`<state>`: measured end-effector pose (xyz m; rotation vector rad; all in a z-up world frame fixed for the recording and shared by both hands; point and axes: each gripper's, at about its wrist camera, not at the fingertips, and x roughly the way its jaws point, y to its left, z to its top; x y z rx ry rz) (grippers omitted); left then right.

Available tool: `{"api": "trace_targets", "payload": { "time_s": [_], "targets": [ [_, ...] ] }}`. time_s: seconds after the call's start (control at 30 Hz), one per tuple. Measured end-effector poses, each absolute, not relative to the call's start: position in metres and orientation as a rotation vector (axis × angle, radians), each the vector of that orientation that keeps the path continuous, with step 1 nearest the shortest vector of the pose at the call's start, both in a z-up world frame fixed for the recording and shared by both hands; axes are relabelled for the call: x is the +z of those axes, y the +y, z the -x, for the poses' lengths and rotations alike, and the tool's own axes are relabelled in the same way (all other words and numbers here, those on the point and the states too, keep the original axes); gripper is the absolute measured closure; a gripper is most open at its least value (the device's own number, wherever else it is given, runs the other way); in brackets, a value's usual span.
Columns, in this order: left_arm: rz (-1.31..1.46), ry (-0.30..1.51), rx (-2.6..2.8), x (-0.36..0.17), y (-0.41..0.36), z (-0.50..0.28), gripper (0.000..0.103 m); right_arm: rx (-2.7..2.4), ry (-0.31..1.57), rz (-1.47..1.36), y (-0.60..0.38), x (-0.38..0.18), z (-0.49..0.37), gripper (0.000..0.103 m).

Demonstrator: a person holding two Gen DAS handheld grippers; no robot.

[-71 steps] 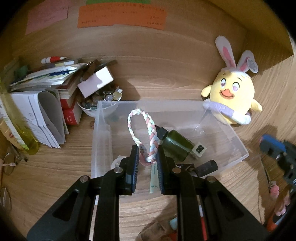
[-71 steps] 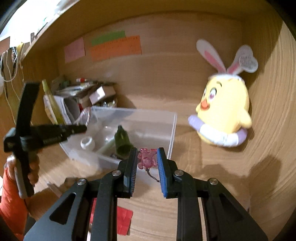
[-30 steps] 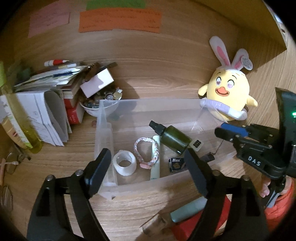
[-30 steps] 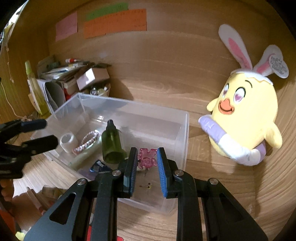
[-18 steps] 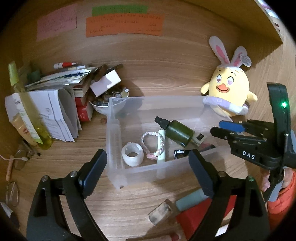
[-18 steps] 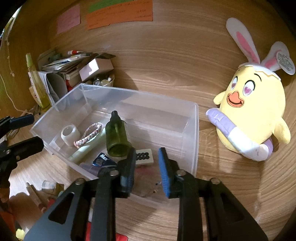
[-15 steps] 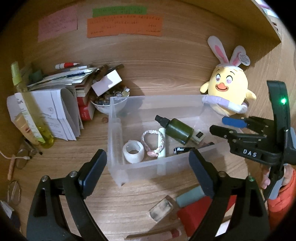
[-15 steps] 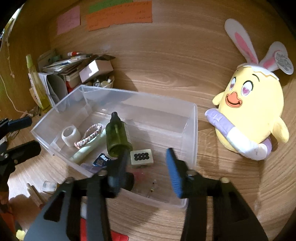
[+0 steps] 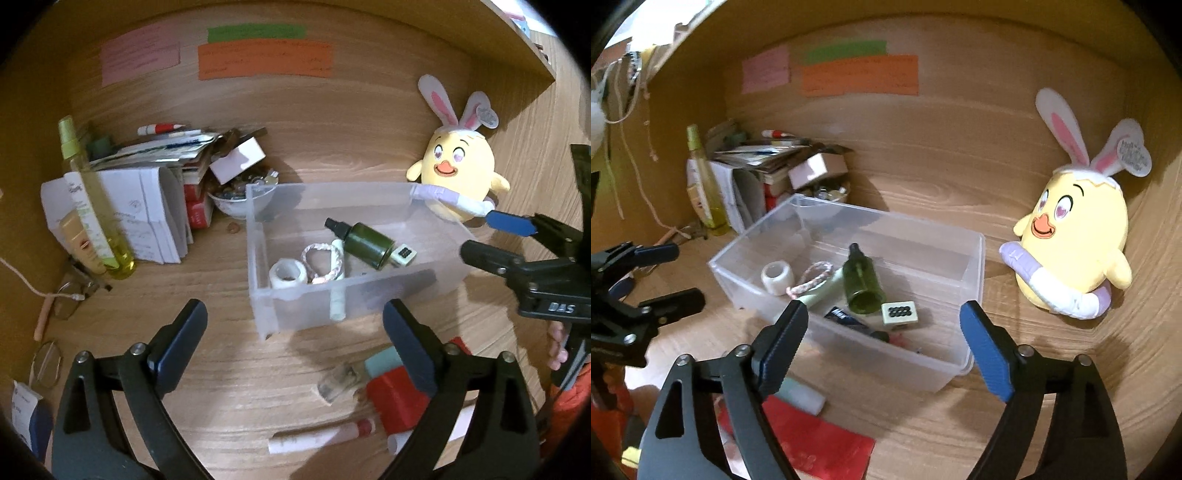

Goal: Organize objects
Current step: 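Move right tool toward red pouch while left tool moves toward pink lipstick tube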

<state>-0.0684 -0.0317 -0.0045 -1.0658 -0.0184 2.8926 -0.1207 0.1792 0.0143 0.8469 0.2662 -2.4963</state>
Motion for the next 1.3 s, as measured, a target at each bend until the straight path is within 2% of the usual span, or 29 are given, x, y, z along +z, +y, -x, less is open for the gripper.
{"api": "trace_targets", "payload": {
  "time_s": [0.27, 0.63, 0.97, 1.13, 1.3],
  "targets": [
    [1.159, -0.050, 2.878, -0.023, -0.046, 0.054, 0.006, -2.440, 0.272, -0.863, 0.176, 0.009, 0.097, 0.018],
    [1.336, -0.119, 2.798, -0.061, -0.057, 0.041, 0.006, -2.322, 0.332, -0.984, 0.168, -0.026, 0.080, 0.018],
    [1.379, 0.007, 2.705, -0.081, -0.039, 0.029, 0.006, -2.187, 0.439, -1.019, 0.152, -0.046, 0.059, 0.018],
    [1.407, 0.024, 2.682, -0.088, -0.035, 0.036, 0.006, -2.147, 0.524, -1.034, 0.140, -0.058, 0.054, 0.018],
    [1.403, 0.051, 2.667, -0.089, -0.031, 0.042, 0.006, -2.121, 0.532, -1.050, 0.132, -0.063, 0.060, 0.017]
  ]
}}
